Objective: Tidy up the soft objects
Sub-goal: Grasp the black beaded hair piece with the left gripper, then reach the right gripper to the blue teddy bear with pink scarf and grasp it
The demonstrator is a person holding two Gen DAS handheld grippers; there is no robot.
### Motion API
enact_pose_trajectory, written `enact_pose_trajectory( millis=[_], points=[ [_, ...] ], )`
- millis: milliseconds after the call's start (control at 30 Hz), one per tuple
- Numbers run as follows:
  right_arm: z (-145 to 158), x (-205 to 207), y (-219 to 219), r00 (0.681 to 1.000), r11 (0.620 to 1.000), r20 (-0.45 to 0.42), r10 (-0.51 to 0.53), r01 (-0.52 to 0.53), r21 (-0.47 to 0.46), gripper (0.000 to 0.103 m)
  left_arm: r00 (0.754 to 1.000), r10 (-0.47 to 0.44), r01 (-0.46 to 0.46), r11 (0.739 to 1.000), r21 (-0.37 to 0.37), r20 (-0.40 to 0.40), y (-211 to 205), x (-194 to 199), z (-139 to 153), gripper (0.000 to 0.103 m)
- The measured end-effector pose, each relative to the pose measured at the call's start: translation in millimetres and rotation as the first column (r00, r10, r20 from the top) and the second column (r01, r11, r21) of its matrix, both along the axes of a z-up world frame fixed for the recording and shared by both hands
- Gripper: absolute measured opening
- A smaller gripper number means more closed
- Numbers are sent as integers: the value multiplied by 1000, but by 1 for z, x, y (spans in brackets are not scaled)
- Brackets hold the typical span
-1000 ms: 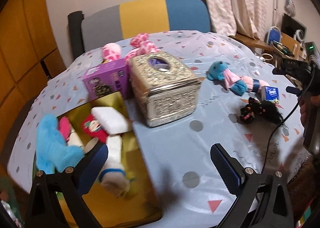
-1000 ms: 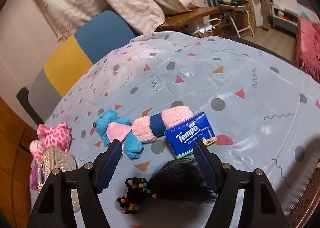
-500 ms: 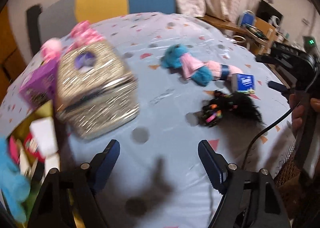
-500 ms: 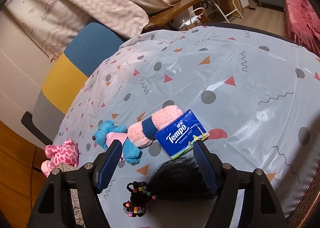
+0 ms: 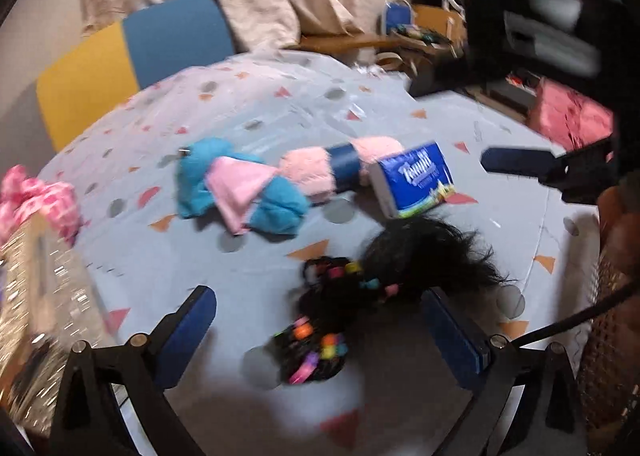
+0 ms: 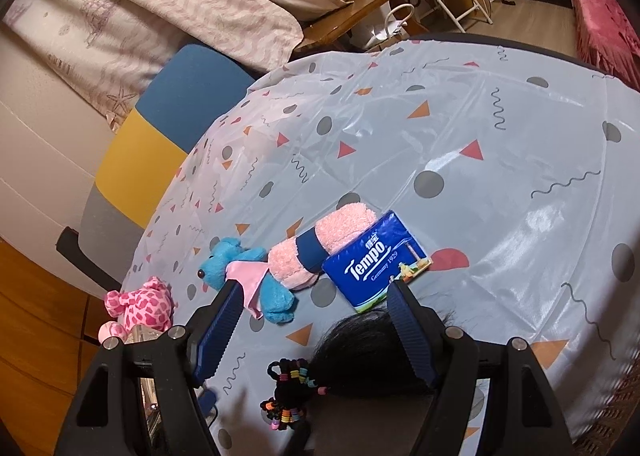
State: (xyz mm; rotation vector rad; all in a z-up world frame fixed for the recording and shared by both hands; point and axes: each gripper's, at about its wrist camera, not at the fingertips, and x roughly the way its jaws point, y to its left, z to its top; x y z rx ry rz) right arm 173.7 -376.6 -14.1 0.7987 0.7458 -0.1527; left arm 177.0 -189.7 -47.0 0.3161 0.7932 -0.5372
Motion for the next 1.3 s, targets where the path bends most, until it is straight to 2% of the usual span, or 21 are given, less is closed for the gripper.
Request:
enact_pose_trajectory(
  millis=[100,167,233,267,300,367,433,500,600,700,833,900,1000,1033,1100,1167,1233,1267,1300],
  points=[
    [-1,1,1,1000,1000,-3,4,-4,4,76,1000,-20,20,999,36,-13,-18,11,-12,103],
    [-1,1,1,1000,1000,-4,2,-2,2,76,996,-30,33,999,39,-78,-25,22,-24,101],
    [-2,2,0,1000,1000,-6,-1,1,4,76,993,-14,16,1000,11,-115,-23,26,-29,71],
    [-2,2,0,1000,1000,-9,-4,4,3,76,992,-9,7,1000,-16,-129,-19,27,-31,45],
    [-2,2,-1,1000,1000,-10,-5,5,5,76,989,-10,4,999,-40,-145,-15,27,-32,35],
    [-2,2,-1,1000,1000,-4,-6,6,11,76,991,25,-27,1000,-10,-134,-8,25,-35,33],
    [-2,1,-1,1000,1000,-7,-8,8,-1,76,986,40,-49,997,-53,-160,6,20,-33,33],
    [-3,1,-1,1000,1000,-10,-7,7,3,76,980,99,-113,991,-75,-176,25,14,-30,33],
    [-4,1,-2,1000,1000,-15,-12,12,9,76,958,205,-231,966,-113,-200,64,0,-25,33],
    [-6,2,-3,1000,1000,-28,-12,12,13,76,947,258,-283,952,-118,-192,87,-27,-21,33],
    [-8,5,0,999,1000,-47,2,-2,9,76,946,269,-291,951,-109,-179,102,-56,-18,39],
    [-8,6,2,999,1000,-54,4,-4,-3,76,948,262,-283,954,-102,-179,106,-67,-17,55],
    [-9,6,3,998,1000,-61,8,-9,-10,76,950,254,-277,954,-111,-184,110,-74,-11,57],
    [-10,7,4,998,1000,-65,12,-12,-9,76,953,249,-270,956,-112,-174,111,-76,-6,58],
    [-11,8,5,997,1000,-73,19,-19,-8,76,962,231,-247,963,-105,-143,108,-75,3,71],
    [-11,9,7,997,999,-77,30,-31,-12,76,972,214,-221,972,-80,-92,101,-72,11,72],
    [-11,11,9,996,999,-80,44,-45,-16,76,979,192,-195,980,-45,-63,89,-62,11,72],
    [-11,11,11,995,998,-82,50,-52,-19,76,980,189,-191,981,-38,-62,87,-59,10,60],
    [-11,12,12,995,998,-84,59,-62,-23,76,980,187,-189,982,-27,-65,81,-52,4,37]
  ],
)
